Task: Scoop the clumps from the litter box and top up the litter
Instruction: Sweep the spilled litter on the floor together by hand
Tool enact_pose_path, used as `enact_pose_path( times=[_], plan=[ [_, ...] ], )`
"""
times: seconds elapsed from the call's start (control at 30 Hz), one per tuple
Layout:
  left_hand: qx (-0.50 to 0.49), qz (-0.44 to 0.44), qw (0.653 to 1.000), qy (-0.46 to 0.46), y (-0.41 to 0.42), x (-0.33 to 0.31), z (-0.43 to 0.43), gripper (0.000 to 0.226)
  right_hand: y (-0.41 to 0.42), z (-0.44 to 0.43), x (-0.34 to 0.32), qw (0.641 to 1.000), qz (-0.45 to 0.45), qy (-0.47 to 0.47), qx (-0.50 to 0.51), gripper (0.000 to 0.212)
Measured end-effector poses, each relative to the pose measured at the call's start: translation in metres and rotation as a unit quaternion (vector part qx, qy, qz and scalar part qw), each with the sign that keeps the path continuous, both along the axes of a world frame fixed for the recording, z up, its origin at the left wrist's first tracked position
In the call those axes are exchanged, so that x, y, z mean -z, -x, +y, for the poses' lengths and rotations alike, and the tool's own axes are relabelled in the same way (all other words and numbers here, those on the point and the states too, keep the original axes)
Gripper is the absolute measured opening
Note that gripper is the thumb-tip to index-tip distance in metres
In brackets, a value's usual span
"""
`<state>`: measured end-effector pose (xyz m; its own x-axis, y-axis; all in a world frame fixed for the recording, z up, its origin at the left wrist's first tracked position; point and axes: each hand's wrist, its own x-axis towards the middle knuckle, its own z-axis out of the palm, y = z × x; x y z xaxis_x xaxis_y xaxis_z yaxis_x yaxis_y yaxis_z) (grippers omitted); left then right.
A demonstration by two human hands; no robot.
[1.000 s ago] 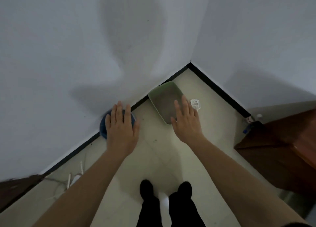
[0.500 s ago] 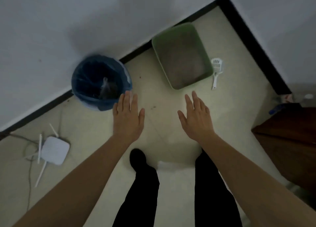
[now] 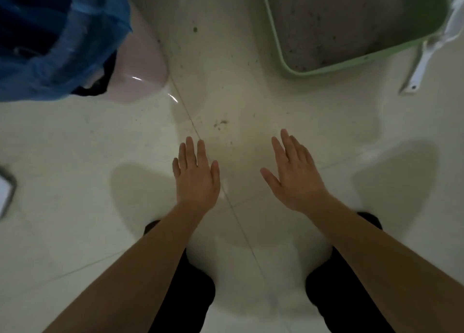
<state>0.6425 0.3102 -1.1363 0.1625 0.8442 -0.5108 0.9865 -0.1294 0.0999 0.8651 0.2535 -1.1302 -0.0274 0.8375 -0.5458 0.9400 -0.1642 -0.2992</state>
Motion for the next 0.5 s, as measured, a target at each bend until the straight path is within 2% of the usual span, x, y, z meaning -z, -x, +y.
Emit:
enact_pose_path(
  times=[0.1,0.17,0.23,0.37,0.5],
  plan=[
    [-0.068,-0.015,0.996,-0.049,-0.008,0.053,0.012,0.066,-0.018,0.024,0.045,0.998,-0.006,-0.040,-0.051,0.079],
    [-0.127,-0.041,0.988,-0.082,-0.014,0.078,0.026,0.070,-0.025,0.045,0.065,0.996,-0.002,-0.066,-0.053,0.080],
    [-0.143,-0.070,0.981,-0.112,-0.017,0.097,0.043,0.073,-0.030,0.066,0.079,0.994,-0.002,-0.107,-0.037,0.080],
    [-0.114,-0.129,0.970,-0.169,-0.021,0.118,0.088,0.074,-0.041,0.109,0.097,0.984,0.010,-0.177,-0.015,0.082],
    [-0.037,-0.178,0.952,-0.245,-0.019,0.121,0.138,0.064,-0.033,0.152,0.118,0.983,0.016,-0.179,-0.043,0.088]
  ],
)
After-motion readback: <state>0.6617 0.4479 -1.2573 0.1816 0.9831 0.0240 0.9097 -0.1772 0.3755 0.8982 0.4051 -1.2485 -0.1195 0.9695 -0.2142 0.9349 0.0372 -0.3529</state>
